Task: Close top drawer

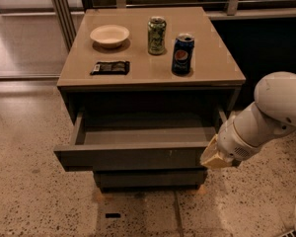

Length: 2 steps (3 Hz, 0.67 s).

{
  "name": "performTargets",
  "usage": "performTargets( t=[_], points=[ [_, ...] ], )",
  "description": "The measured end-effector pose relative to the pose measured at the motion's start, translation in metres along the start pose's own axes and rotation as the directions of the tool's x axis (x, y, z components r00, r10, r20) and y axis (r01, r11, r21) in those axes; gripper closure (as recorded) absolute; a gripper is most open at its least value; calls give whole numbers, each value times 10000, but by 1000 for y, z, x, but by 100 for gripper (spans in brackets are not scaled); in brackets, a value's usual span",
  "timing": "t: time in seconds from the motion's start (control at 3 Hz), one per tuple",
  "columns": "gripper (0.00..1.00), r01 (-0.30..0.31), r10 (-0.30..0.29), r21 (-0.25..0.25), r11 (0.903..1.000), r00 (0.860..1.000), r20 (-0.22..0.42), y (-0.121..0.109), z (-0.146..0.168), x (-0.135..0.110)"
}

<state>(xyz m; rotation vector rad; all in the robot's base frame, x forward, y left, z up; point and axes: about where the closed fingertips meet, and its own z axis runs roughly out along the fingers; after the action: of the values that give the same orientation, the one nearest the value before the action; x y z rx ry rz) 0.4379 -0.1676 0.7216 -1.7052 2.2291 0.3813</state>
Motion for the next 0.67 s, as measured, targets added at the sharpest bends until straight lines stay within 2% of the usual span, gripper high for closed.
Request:
performTargets(
  t=[0.33,0.67],
  points=[
    [100,0,0,0,10000,10000,0,0,0,0],
    [100,215,-212,107,9997,9993,-308,-3,8,10]
  ],
)
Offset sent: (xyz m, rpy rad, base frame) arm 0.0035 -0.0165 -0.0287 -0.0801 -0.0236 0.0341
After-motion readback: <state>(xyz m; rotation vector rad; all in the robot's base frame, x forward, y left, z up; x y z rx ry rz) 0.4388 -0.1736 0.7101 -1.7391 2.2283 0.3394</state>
